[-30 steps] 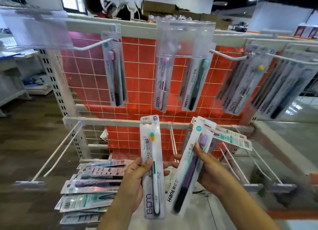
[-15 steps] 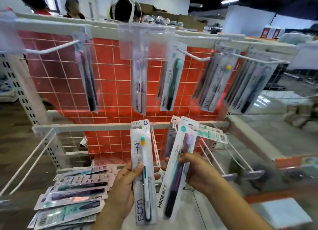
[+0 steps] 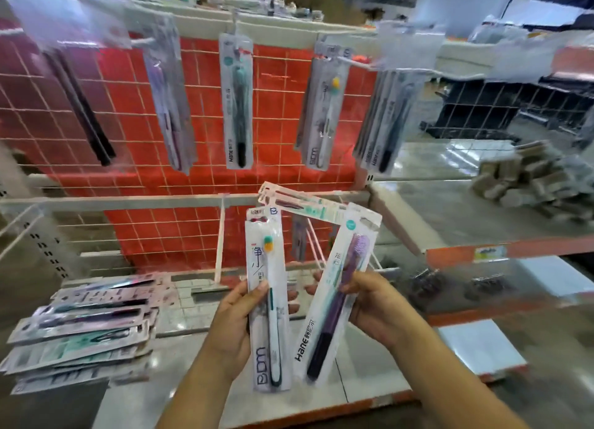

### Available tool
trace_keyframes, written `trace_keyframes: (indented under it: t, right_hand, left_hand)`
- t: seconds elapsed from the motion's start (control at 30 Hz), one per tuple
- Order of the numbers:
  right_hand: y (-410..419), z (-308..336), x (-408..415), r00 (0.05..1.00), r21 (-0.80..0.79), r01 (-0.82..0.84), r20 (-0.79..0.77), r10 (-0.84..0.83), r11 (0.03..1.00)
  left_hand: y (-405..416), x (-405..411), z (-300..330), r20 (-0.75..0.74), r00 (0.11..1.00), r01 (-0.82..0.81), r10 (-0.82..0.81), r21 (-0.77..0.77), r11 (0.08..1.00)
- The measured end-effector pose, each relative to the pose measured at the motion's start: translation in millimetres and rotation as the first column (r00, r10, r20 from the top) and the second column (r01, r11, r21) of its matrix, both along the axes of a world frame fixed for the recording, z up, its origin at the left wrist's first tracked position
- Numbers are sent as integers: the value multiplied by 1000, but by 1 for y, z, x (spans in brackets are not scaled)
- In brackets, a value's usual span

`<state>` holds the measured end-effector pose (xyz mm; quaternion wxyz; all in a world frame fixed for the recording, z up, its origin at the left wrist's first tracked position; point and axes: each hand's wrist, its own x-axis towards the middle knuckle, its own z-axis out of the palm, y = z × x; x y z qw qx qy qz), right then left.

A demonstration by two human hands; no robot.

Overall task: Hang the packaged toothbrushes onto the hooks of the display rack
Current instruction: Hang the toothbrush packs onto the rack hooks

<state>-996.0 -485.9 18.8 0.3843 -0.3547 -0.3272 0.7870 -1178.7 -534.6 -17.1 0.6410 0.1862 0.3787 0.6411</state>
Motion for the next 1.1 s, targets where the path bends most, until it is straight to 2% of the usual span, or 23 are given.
trace_keyframes:
  t: [0.13, 0.33, 0.53, 0.73, 0.9, 1.0, 1.1]
  right_hand:
    - [-12, -14, 56, 1000, -18, 30, 1, -30, 999]
    - [-36, -40, 119, 997, -57, 55, -49, -57, 997]
    - [-54, -82, 145, 992, -186, 55, -103, -76, 981]
    - [-59, -122, 153, 994, -327, 81, -39, -99, 942]
    - [-51, -179, 136, 990, -399, 121, -14, -138, 909]
    - [-38, -228, 116, 994, -391, 100, -7, -111, 915]
    - [-10, -283, 85, 994, -316, 109, 40, -101, 943]
  left_hand:
    - [-17, 52, -8, -34, 999, -5, 3, -46, 999]
    - [-47, 118, -24, -63, 995, 69, -75, -97, 993]
    - [-72, 155, -59, -80, 993, 64, -82, -202, 977]
    - [-77, 154, -100, -78, 991, 75, -106, -332, 940]
    - [-70, 137, -146, -25, 995, 78, -95, -376, 923]
    - [-57, 119, -195, -59, 994, 60, -91, -399, 915]
    - [-28, 97, -252, -92, 992, 53, -88, -331, 942]
